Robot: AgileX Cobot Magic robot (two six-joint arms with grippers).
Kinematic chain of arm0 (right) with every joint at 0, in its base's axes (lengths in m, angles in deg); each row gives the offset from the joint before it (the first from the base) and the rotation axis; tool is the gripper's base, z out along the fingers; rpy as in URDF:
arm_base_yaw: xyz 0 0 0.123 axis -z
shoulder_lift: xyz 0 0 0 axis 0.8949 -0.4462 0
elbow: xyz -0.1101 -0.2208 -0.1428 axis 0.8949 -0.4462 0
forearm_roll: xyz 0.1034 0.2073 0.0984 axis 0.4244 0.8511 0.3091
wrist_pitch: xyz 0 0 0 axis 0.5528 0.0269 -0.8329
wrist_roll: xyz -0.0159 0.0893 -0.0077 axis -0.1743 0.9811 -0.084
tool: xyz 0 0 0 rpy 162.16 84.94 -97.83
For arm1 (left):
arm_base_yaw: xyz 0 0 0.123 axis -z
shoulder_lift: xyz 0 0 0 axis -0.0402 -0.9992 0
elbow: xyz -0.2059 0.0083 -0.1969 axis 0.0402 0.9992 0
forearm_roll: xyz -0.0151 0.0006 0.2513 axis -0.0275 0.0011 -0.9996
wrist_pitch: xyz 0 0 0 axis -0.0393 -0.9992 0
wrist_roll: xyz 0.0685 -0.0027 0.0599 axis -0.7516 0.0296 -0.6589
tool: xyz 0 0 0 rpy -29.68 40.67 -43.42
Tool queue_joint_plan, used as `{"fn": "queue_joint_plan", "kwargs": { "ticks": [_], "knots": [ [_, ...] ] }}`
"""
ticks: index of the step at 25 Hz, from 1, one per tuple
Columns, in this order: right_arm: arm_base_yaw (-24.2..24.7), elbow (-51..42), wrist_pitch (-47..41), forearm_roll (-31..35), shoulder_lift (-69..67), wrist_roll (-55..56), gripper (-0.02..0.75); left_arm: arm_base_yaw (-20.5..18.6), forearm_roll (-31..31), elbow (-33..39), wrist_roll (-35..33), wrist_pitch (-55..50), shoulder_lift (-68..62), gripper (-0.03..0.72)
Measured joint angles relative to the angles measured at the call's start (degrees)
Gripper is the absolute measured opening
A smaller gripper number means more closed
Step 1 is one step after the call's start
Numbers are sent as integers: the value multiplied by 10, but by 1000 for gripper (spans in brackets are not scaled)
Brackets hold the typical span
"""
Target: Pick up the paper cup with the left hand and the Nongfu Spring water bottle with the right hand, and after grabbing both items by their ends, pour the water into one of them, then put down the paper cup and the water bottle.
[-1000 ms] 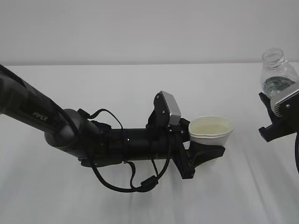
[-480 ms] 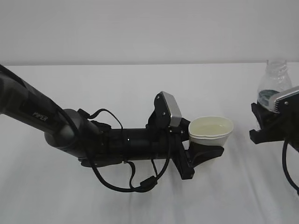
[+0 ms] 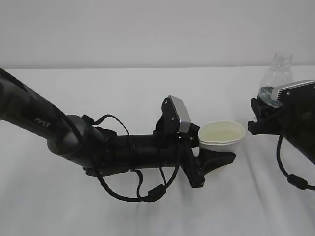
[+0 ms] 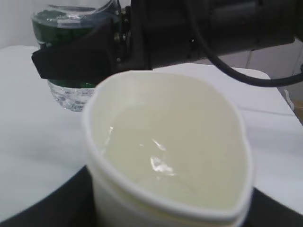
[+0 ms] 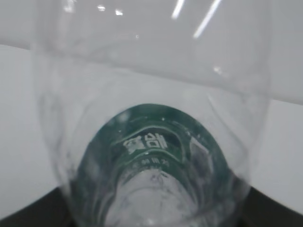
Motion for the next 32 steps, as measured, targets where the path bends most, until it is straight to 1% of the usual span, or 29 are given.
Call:
{"fn": "queue_joint_plan", "kwargs": {
  "ticks": [11, 20, 32],
  "knots": [
    [0, 64, 0, -3, -67, 18, 393, 0, 2, 0, -12, 0, 0, 400],
    [0, 118, 0, -5, -128, 66, 393, 0, 6, 0, -16, 0, 0, 400],
    [0, 143, 21, -5, -165, 89, 393, 0, 7, 0, -17, 0, 0, 399]
  ]
}}
